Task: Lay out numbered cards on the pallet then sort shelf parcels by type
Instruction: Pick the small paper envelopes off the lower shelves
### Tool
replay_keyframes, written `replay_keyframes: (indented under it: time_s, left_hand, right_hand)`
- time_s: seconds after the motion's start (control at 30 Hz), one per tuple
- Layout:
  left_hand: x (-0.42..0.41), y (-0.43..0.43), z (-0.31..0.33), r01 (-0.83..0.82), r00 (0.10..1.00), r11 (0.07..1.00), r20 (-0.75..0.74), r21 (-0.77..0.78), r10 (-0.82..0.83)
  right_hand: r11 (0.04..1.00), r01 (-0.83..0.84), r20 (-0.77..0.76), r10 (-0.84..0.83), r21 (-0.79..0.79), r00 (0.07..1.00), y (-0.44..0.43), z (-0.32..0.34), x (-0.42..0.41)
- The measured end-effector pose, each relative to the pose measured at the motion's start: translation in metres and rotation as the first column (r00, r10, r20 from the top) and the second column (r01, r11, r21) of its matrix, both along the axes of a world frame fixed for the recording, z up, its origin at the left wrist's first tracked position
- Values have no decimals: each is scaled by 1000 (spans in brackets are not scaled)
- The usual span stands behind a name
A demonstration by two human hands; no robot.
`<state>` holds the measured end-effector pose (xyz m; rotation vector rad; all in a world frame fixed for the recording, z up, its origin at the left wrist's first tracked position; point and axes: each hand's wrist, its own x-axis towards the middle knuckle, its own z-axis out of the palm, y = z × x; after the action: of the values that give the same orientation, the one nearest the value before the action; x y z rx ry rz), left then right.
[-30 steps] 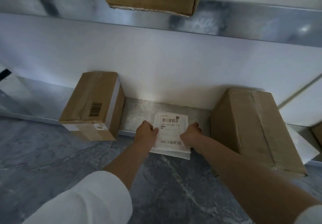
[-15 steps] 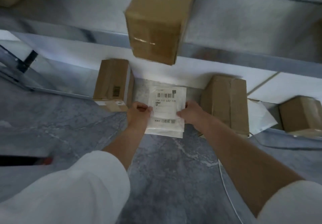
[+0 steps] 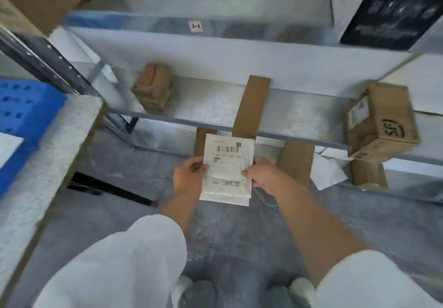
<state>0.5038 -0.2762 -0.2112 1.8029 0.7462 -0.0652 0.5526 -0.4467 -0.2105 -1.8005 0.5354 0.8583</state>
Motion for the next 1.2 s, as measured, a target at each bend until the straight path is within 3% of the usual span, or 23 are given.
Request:
replay_keyframes:
  time_s: [0.27, 0.5, 0.67, 0.83, 1.0, 1.2]
  left_hand:
    - [-77, 28, 223, -225, 950, 970, 243, 89, 198]
    - [-174, 31, 343, -348, 881, 931, 377, 108, 285]
    - [-240, 36, 374, -400, 839, 912, 438, 92, 324]
    - [-285, 87, 380, -456, 843, 883, 372, 110, 389]
    - [-285, 164, 402, -484, 833, 854, 397, 190, 385]
    - [-271, 255, 428, -576, 760, 798, 474, 175, 444]
  right_hand:
    - [972, -206, 302, 163, 114, 939, 41, 226, -46]
    - [917, -339, 414, 231, 209, 881, 51, 353, -127]
    - [908, -368, 475, 238, 201, 847, 77, 384, -176]
    - [857, -502, 467, 399, 117, 789, 144, 396, -202]
    - [793, -609, 553, 495, 30, 671, 241, 434, -185]
    - [761, -648, 574, 524, 15, 629, 343, 459, -169]
